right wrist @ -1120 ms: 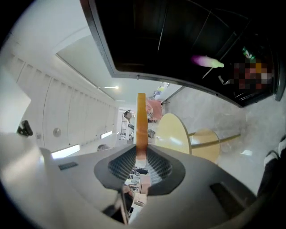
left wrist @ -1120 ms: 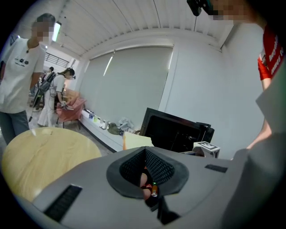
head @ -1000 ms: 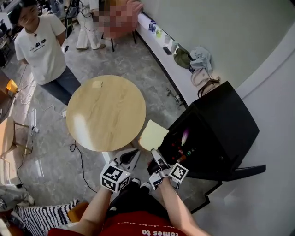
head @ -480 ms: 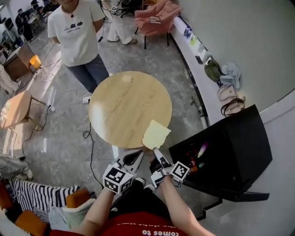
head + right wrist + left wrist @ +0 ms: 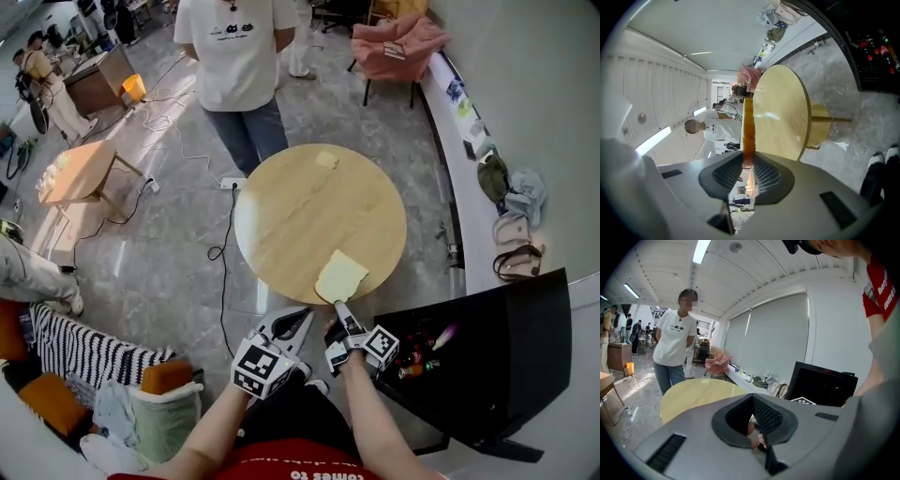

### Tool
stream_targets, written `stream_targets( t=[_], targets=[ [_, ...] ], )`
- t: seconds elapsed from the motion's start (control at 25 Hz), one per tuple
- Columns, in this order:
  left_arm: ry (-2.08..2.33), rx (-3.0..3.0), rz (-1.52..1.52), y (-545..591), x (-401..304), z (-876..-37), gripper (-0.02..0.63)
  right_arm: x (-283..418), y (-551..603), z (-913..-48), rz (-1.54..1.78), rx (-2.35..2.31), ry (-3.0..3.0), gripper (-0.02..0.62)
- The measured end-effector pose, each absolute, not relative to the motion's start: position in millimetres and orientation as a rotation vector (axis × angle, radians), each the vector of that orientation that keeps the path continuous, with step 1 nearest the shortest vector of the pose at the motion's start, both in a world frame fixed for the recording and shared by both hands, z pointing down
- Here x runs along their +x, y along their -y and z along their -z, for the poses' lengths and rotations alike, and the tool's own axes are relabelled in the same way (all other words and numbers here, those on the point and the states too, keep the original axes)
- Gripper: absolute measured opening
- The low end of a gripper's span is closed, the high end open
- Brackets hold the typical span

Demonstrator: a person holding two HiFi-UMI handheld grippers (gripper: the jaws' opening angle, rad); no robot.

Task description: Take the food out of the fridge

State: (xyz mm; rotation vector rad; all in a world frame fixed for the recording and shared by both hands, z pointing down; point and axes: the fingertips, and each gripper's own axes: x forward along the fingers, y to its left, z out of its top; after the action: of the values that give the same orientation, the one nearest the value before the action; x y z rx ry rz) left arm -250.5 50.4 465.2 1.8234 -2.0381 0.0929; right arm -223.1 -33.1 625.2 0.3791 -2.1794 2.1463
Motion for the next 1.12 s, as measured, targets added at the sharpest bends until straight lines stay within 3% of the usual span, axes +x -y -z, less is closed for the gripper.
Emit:
stream_targets(
  t=[0.96,1.12],
  targets=[
    [2.176,1.623,0.023,-87,-282,-490,0.001,-282,34,-716,-1.778,0.453,2.008,0.081],
    [2.162,1.646,0.005,-85,-282,-491,0.001,-288,34,-717,-1.531,0.472,2.040,0.208]
  ],
)
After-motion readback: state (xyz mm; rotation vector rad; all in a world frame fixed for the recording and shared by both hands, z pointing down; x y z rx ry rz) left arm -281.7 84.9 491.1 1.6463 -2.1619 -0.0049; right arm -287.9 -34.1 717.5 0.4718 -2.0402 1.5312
